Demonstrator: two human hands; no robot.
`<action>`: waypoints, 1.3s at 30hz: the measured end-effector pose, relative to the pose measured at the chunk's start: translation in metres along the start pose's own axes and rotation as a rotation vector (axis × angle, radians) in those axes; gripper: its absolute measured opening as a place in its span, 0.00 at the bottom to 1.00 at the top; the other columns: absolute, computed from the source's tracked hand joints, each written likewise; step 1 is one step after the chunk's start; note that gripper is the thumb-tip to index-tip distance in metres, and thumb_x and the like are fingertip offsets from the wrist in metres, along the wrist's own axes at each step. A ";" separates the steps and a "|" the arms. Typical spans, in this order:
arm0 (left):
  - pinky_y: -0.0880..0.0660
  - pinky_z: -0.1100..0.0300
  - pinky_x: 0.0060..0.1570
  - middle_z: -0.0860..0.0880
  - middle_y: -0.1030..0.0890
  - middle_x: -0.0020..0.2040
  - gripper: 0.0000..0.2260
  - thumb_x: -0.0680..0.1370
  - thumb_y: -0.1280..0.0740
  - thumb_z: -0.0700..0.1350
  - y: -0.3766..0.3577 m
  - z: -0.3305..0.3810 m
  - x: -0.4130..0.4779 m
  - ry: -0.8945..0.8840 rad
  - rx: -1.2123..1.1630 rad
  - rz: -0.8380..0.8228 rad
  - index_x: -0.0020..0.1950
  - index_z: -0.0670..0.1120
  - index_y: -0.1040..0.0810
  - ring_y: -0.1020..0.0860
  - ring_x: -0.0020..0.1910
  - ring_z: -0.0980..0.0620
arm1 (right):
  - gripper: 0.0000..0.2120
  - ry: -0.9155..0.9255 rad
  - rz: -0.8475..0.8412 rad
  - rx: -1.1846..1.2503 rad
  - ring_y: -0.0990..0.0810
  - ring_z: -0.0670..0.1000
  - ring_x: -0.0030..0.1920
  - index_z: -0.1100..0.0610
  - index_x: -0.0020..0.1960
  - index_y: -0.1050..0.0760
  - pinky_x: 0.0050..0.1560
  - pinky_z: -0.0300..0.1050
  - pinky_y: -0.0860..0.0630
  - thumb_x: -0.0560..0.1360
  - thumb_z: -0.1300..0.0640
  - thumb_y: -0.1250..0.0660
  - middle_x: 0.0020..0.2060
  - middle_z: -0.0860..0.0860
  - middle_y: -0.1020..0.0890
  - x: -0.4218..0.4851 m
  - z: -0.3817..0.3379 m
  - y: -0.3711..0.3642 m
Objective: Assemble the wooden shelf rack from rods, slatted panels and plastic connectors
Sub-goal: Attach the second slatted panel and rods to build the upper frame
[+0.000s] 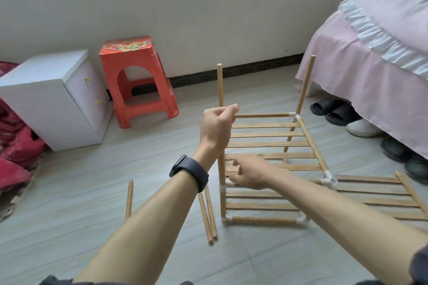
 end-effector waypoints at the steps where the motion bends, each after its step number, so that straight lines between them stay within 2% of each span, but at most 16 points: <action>1: 0.47 0.56 0.30 0.49 0.40 0.25 0.23 0.79 0.34 0.46 0.001 -0.002 0.001 -0.011 -0.032 0.008 0.25 0.48 0.37 0.43 0.26 0.51 | 0.27 -0.022 -0.018 -0.044 0.22 0.55 0.55 0.55 0.71 0.29 0.54 0.50 0.22 0.78 0.41 0.34 0.60 0.53 0.19 -0.003 0.013 -0.005; 4: 0.44 0.61 0.25 0.52 0.38 0.23 0.25 0.83 0.39 0.41 0.002 -0.012 0.005 -0.009 -0.081 0.023 0.25 0.48 0.35 0.41 0.22 0.54 | 0.28 -0.055 -0.033 -0.142 0.27 0.58 0.66 0.54 0.72 0.32 0.64 0.56 0.27 0.79 0.39 0.38 0.67 0.55 0.25 -0.009 0.047 -0.029; 6: 0.42 0.63 0.23 0.52 0.38 0.23 0.25 0.85 0.43 0.40 0.001 -0.021 0.005 0.004 -0.108 0.026 0.26 0.47 0.36 0.40 0.21 0.55 | 0.26 -0.053 -0.044 -0.136 0.27 0.58 0.66 0.53 0.70 0.31 0.64 0.57 0.28 0.79 0.37 0.40 0.66 0.54 0.25 -0.007 0.054 -0.047; 8: 0.43 0.64 0.23 0.51 0.39 0.23 0.25 0.85 0.44 0.40 -0.002 -0.025 0.007 -0.009 -0.119 0.030 0.27 0.47 0.37 0.41 0.21 0.55 | 0.24 -0.003 -0.013 -0.160 0.23 0.58 0.60 0.52 0.66 0.30 0.59 0.56 0.25 0.79 0.37 0.42 0.60 0.53 0.21 -0.002 0.050 -0.066; 11: 0.44 0.66 0.23 0.53 0.40 0.23 0.25 0.83 0.42 0.43 -0.011 -0.028 0.009 -0.048 -0.118 -0.031 0.24 0.52 0.36 0.42 0.21 0.56 | 0.18 0.100 0.174 -0.218 0.20 0.56 0.44 0.49 0.53 0.30 0.44 0.51 0.23 0.80 0.35 0.45 0.46 0.49 0.18 0.006 0.045 -0.079; 13: 0.44 0.67 0.23 0.55 0.39 0.22 0.23 0.79 0.42 0.45 -0.014 -0.029 0.007 -0.056 -0.147 -0.088 0.23 0.54 0.36 0.42 0.21 0.57 | 0.23 0.112 0.238 -0.258 0.22 0.53 0.36 0.48 0.48 0.33 0.32 0.46 0.31 0.78 0.28 0.50 0.40 0.47 0.19 0.012 0.049 -0.084; 15: 0.43 0.67 0.22 0.56 0.39 0.22 0.24 0.79 0.42 0.45 -0.015 -0.031 0.008 -0.065 -0.159 -0.124 0.22 0.54 0.35 0.42 0.20 0.57 | 0.28 0.121 0.258 -0.296 0.27 0.52 0.31 0.48 0.45 0.36 0.29 0.44 0.37 0.75 0.24 0.56 0.38 0.47 0.19 0.018 0.052 -0.086; 18: 0.43 0.67 0.22 0.55 0.39 0.22 0.24 0.79 0.42 0.43 -0.015 -0.031 0.010 -0.085 -0.155 -0.133 0.22 0.53 0.36 0.41 0.19 0.57 | 0.34 0.095 0.259 -0.315 0.29 0.53 0.31 0.48 0.45 0.32 0.29 0.43 0.38 0.71 0.22 0.62 0.38 0.48 0.19 0.027 0.054 -0.088; 21: 0.44 0.68 0.22 0.56 0.40 0.22 0.24 0.80 0.42 0.42 -0.017 -0.031 0.010 -0.109 -0.172 -0.158 0.23 0.54 0.36 0.41 0.19 0.57 | 0.35 0.077 0.257 -0.321 0.26 0.55 0.34 0.49 0.47 0.25 0.32 0.44 0.36 0.72 0.22 0.56 0.40 0.50 0.17 0.034 0.057 -0.088; 26: 0.44 0.66 0.22 0.55 0.41 0.22 0.23 0.79 0.42 0.42 -0.004 -0.037 0.006 -0.095 -0.223 -0.162 0.23 0.53 0.37 0.43 0.19 0.56 | 0.36 0.074 0.254 -0.322 0.30 0.56 0.33 0.49 0.46 0.24 0.34 0.46 0.36 0.72 0.21 0.55 0.38 0.51 0.19 0.035 0.057 -0.092; 30: 0.44 0.66 0.22 0.57 0.38 0.22 0.25 0.80 0.43 0.41 -0.011 -0.037 0.000 -0.131 -0.217 -0.242 0.23 0.55 0.34 0.41 0.18 0.58 | 0.33 0.059 0.242 -0.342 0.31 0.56 0.32 0.48 0.43 0.25 0.33 0.46 0.37 0.73 0.22 0.53 0.30 0.49 0.26 0.033 0.057 -0.090; 32: 0.44 0.67 0.22 0.57 0.39 0.22 0.25 0.80 0.43 0.41 -0.008 -0.036 0.000 -0.113 -0.218 -0.230 0.22 0.55 0.34 0.41 0.18 0.58 | 0.31 0.067 0.225 -0.343 0.32 0.57 0.32 0.48 0.40 0.29 0.34 0.46 0.37 0.73 0.22 0.53 0.28 0.49 0.30 0.032 0.055 -0.091; 34: 0.44 0.68 0.22 0.57 0.40 0.22 0.24 0.79 0.43 0.42 -0.005 -0.038 0.000 -0.088 -0.238 -0.213 0.22 0.55 0.35 0.42 0.19 0.58 | 0.34 0.057 0.234 -0.333 0.31 0.57 0.32 0.48 0.38 0.30 0.34 0.46 0.36 0.70 0.21 0.57 0.30 0.51 0.25 0.031 0.054 -0.091; 36: 0.44 0.68 0.22 0.57 0.39 0.22 0.24 0.79 0.42 0.42 -0.003 -0.039 -0.005 -0.087 -0.223 -0.201 0.22 0.55 0.34 0.42 0.19 0.58 | 0.38 0.056 0.225 -0.339 0.28 0.58 0.33 0.50 0.40 0.25 0.35 0.46 0.35 0.69 0.21 0.58 0.35 0.53 0.20 0.029 0.053 -0.090; 39: 0.44 0.68 0.22 0.57 0.39 0.22 0.25 0.79 0.42 0.43 -0.007 -0.035 -0.009 -0.073 -0.206 -0.190 0.21 0.55 0.35 0.41 0.19 0.58 | 0.36 0.043 0.197 -0.352 0.19 0.60 0.40 0.50 0.44 0.23 0.36 0.48 0.34 0.72 0.22 0.55 0.39 0.54 0.18 0.026 0.051 -0.087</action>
Point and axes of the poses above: each hand's wrist, its own x-axis towards the middle knuckle, its own y-axis out of the back of the hand, z = x × y, the point moved 4 cm from there along x, towards the middle knuckle
